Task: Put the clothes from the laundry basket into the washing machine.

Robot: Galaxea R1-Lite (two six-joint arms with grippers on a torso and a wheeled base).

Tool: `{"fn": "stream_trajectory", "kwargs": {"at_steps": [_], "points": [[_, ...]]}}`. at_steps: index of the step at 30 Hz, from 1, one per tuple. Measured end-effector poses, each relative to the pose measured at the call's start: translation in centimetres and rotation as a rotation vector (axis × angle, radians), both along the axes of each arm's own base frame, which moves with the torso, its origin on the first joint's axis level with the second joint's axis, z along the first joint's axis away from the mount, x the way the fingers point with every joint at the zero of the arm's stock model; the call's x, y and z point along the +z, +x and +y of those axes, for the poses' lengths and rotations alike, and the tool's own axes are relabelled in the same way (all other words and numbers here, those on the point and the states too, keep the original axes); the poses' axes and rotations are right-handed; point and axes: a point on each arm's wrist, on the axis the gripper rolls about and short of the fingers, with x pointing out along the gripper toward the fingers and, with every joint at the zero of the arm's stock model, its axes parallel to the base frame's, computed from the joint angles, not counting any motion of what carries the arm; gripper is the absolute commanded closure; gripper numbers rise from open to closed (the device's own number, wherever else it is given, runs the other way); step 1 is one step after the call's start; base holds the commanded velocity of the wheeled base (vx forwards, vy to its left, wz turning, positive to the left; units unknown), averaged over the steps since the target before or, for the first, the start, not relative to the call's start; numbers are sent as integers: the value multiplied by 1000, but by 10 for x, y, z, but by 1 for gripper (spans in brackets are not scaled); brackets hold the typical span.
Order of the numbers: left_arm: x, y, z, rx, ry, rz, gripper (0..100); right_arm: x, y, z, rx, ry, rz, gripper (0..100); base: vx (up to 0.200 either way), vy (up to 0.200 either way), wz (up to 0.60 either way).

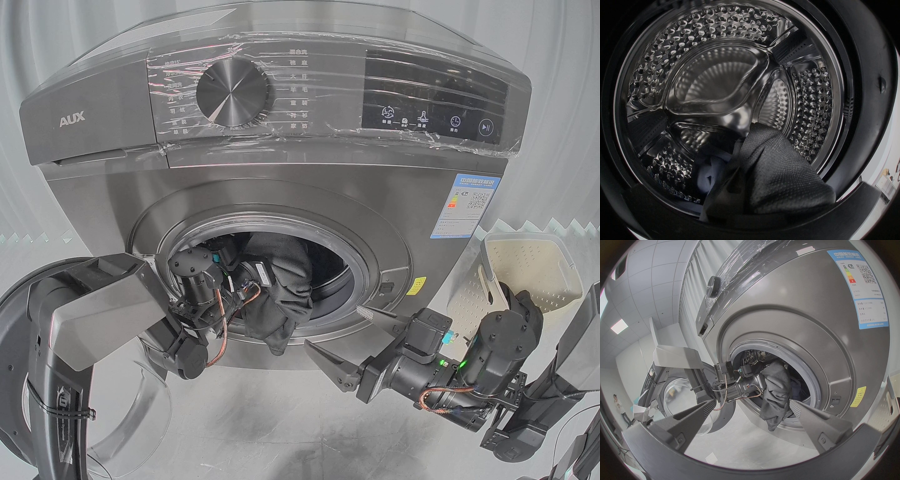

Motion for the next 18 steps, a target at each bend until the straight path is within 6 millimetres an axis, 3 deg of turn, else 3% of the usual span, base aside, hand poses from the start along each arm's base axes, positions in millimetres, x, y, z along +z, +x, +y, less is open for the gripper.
{"fn": "stream_trajectory", "kwargs": {"at_steps": [18], "points": [[8,28,-18,43,-13,-21,100,4,5,-5,-22,9,-12,0,0,0,0]]}}
